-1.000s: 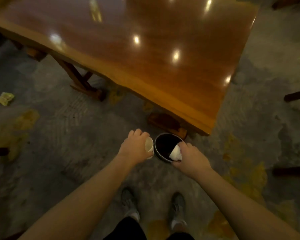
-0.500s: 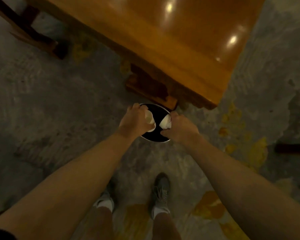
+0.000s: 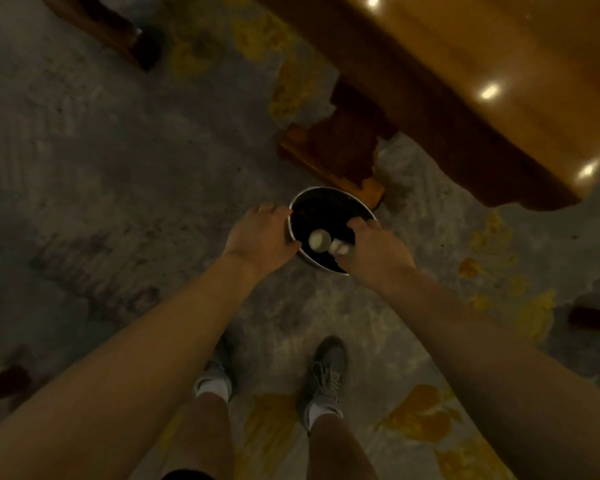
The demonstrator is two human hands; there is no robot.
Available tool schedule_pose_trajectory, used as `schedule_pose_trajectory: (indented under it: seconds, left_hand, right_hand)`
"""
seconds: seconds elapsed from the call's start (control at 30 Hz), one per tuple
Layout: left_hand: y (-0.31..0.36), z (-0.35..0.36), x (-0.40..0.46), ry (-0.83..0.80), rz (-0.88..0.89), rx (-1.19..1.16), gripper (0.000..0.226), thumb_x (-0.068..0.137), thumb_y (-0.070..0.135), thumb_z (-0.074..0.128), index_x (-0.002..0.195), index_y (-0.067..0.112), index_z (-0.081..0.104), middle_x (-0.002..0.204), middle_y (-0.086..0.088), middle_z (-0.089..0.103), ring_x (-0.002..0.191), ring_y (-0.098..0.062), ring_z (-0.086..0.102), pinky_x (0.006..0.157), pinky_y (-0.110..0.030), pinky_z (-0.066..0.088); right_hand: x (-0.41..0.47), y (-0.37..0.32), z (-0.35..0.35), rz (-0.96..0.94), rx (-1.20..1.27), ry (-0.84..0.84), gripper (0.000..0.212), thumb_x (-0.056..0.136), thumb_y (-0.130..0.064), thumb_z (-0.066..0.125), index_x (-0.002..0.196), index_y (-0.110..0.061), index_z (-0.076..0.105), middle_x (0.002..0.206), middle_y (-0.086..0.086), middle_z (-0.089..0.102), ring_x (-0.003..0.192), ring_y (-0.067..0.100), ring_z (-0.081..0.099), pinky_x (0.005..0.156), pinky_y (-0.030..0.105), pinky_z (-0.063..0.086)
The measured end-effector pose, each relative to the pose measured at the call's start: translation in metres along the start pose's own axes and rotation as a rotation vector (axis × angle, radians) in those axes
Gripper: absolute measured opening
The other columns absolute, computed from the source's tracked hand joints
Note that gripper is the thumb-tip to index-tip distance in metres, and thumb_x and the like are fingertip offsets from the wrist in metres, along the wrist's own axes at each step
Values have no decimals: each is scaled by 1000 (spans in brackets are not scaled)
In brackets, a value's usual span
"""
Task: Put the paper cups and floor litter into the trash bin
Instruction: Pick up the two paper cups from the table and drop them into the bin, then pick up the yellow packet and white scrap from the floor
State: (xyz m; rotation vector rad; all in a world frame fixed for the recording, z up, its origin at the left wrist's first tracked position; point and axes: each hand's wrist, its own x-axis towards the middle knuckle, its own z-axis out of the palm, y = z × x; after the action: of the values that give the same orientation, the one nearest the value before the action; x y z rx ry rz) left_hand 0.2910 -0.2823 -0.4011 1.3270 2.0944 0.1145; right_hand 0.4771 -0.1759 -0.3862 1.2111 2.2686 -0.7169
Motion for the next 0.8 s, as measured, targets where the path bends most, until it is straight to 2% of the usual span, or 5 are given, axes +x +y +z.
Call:
schedule_pose_trajectory:
  seconds: [0.1, 0.23, 0.37, 0.6, 0.8]
  left_hand:
    - [-23, -32, -32, -24, -46, 19, 52, 87, 48, 58, 132, 22, 56, 134, -5, 58, 123, -27, 51, 101, -42, 44]
    - [-53, -96, -85, 97, -114, -25, 44, 85, 44, 61, 124, 25, 62, 115, -9, 66, 107, -30, 61, 87, -44, 54]
    - [-88, -169, -140, 194, -168, -36, 36, 85, 45, 62, 111, 21, 64, 107, -6, 67, 104, -30, 61, 84, -43, 54]
    - [-159, -303, -253, 338, -248, -67, 33, 88, 47, 60, 113, 25, 62, 109, 0, 66, 104, -23, 60, 85, -41, 53]
    - [-230, -398, -352, 415, -326, -29, 28, 90, 45, 59, 110, 26, 61, 109, 3, 64, 102, -19, 58, 86, -39, 52]
  right_hand:
    - [-19, -27, -17, -59, 12, 75, 51, 87, -40, 65, 130, -18, 51, 125, 12, 58, 111, 33, 58, 85, 49, 54]
    - [-42, -82, -49, -148, 27, 70, 36, 90, -37, 62, 119, -17, 61, 117, 11, 63, 102, 29, 62, 83, 47, 55]
    - [-65, -159, -92, -296, -140, 46, 26, 88, -36, 62, 106, -18, 65, 105, 7, 67, 93, 27, 63, 72, 38, 54]
    - [-122, -334, -182, -495, -353, -5, 21, 92, -39, 57, 102, -21, 59, 100, 2, 61, 92, 23, 60, 77, 38, 52]
    - [-158, -486, -216, -622, -332, 102, 16, 90, -42, 59, 102, -32, 59, 94, -10, 59, 82, 10, 59, 69, 29, 51]
